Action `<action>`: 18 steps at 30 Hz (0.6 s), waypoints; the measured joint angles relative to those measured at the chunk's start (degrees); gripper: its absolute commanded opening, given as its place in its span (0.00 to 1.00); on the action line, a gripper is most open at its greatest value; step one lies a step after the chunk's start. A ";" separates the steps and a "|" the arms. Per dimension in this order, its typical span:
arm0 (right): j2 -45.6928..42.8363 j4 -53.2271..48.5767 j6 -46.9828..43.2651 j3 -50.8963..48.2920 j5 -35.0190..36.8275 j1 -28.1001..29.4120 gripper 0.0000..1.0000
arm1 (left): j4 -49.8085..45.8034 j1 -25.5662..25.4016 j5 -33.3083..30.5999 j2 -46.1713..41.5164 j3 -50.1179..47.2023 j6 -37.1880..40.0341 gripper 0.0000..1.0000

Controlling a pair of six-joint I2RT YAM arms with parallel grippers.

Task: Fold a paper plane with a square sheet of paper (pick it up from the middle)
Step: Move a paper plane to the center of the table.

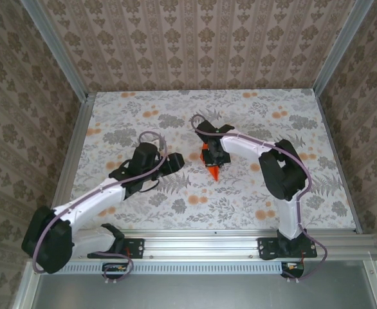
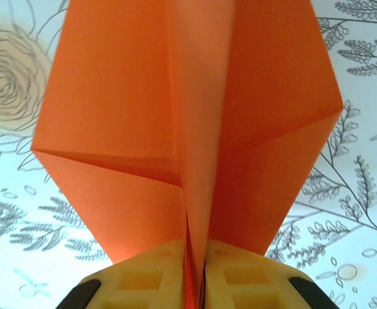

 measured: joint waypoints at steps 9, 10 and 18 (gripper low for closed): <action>1.62 -0.72 -0.02 0.31 -0.02 0.00 0.20 | -5.25 3.63 -1.92 -6.71 -2.95 0.00 0.75; 1.79 -0.68 -0.02 0.28 -0.04 0.00 0.20 | -5.46 3.74 -1.97 -6.82 -3.04 0.00 0.75; 2.23 1.66 0.44 -1.70 -1.46 -0.83 0.20 | -5.73 3.98 -1.90 -6.82 -3.10 0.00 0.75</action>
